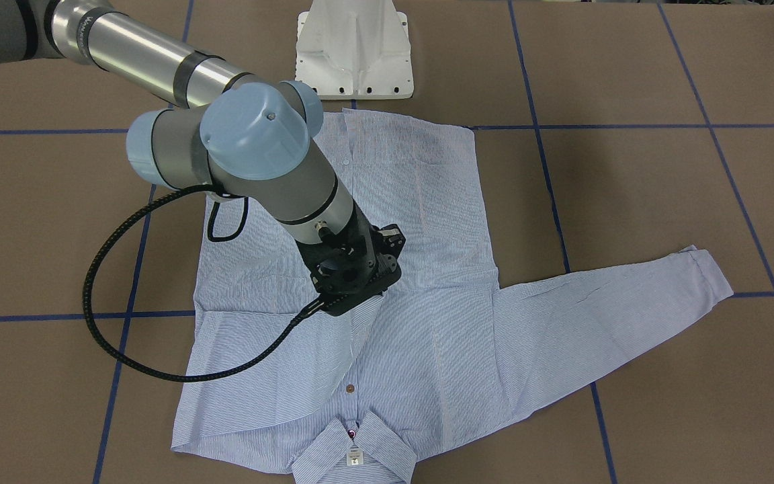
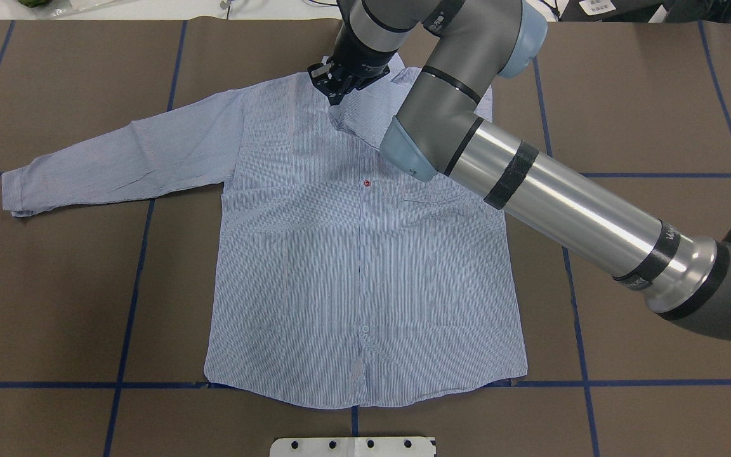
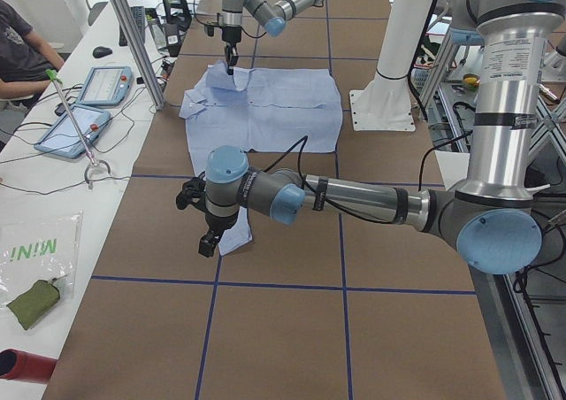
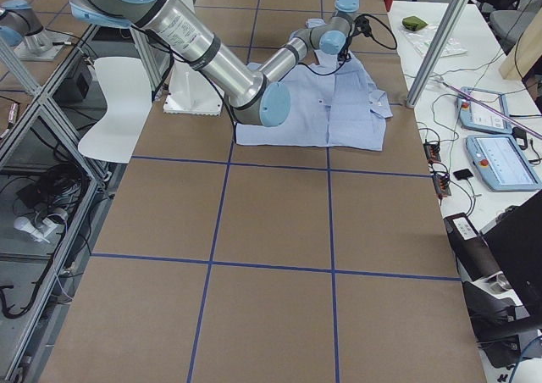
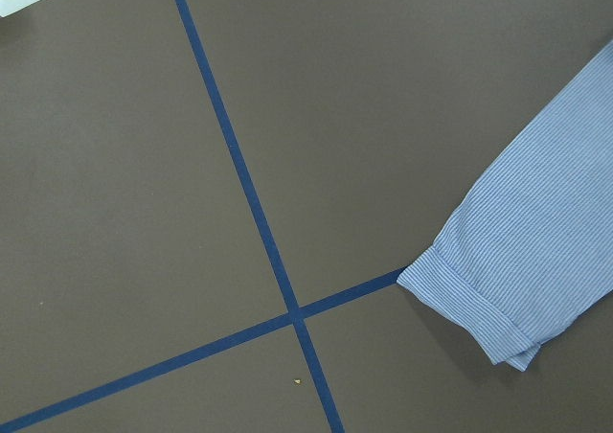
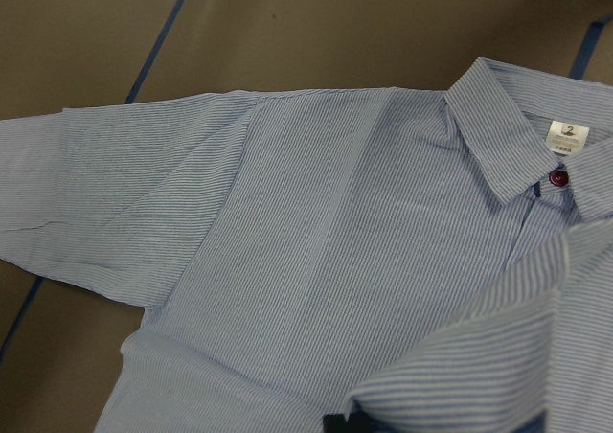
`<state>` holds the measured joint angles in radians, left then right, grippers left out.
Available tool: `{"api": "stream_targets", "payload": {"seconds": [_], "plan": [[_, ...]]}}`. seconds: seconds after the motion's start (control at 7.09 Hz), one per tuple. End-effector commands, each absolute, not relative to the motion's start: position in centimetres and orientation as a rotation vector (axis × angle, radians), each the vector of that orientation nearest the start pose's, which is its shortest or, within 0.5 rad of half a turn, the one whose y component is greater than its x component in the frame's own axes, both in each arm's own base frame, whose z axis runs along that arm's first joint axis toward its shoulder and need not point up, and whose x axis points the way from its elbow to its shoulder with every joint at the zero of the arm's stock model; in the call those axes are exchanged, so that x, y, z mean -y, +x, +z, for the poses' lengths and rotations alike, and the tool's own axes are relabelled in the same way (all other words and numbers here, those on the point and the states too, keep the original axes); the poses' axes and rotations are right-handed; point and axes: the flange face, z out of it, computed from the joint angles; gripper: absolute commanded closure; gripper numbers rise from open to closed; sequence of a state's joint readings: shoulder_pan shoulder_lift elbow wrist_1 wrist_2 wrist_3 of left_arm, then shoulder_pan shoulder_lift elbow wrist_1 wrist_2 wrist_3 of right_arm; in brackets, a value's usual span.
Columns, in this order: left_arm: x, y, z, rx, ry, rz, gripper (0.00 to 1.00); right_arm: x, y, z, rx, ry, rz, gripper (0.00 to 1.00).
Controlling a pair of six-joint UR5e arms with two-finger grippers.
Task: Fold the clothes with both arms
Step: 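Carry the held sleeve across the shirt front toward the collar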
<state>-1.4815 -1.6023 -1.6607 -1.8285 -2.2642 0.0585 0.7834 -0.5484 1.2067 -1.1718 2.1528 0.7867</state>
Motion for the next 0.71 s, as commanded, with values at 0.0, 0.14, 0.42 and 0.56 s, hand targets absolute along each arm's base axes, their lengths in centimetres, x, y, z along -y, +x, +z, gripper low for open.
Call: {"api": "stream_targets", "payload": {"seconds": [0.0,0.14,0.42,0.56], "plan": [[52.9,-2.3,57.6,-0.692,0.351,0.27,0.01,60.0,-53.0,9.4,1.111,0.355,-0.33,1.0],[52.9,-2.3,57.6,-0.692,0.349,0.268,0.01,59.6,-53.6,8.9,1.111,0.36,-0.335,1.0],[53.0,-2.2,57.8,-0.693,0.345,0.269,0.01,59.4,-55.1,9.8,1.115,0.378,-0.344,1.0],[53.0,-2.2,57.8,-0.693,0.345,0.269,0.01,59.3,-55.6,10.1,1.112,0.386,-0.343,1.0]]}}
